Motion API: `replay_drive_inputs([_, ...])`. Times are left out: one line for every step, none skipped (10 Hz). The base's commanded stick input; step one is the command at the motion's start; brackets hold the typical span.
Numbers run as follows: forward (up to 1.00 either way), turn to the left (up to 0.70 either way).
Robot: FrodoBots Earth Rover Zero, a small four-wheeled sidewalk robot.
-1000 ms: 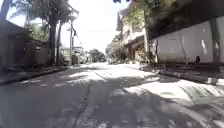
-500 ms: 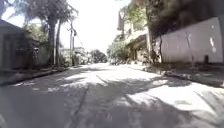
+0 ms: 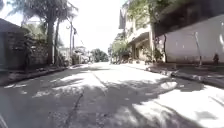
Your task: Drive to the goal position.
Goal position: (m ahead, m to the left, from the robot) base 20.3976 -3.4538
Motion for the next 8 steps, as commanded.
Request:
replay_drive_inputs([0.85, 0.0])
replay_drive_inputs([0.85, 0.0])
replay_drive_inputs([0.85, 0.0])
replay_drive_inputs([0.85, 0.0])
replay_drive_inputs([0.85, 0.0])
replay_drive_inputs([0.85, 0.0])
replay_drive_inputs([0.85, 0.0])
replay_drive_inputs([0.85, 0.0])
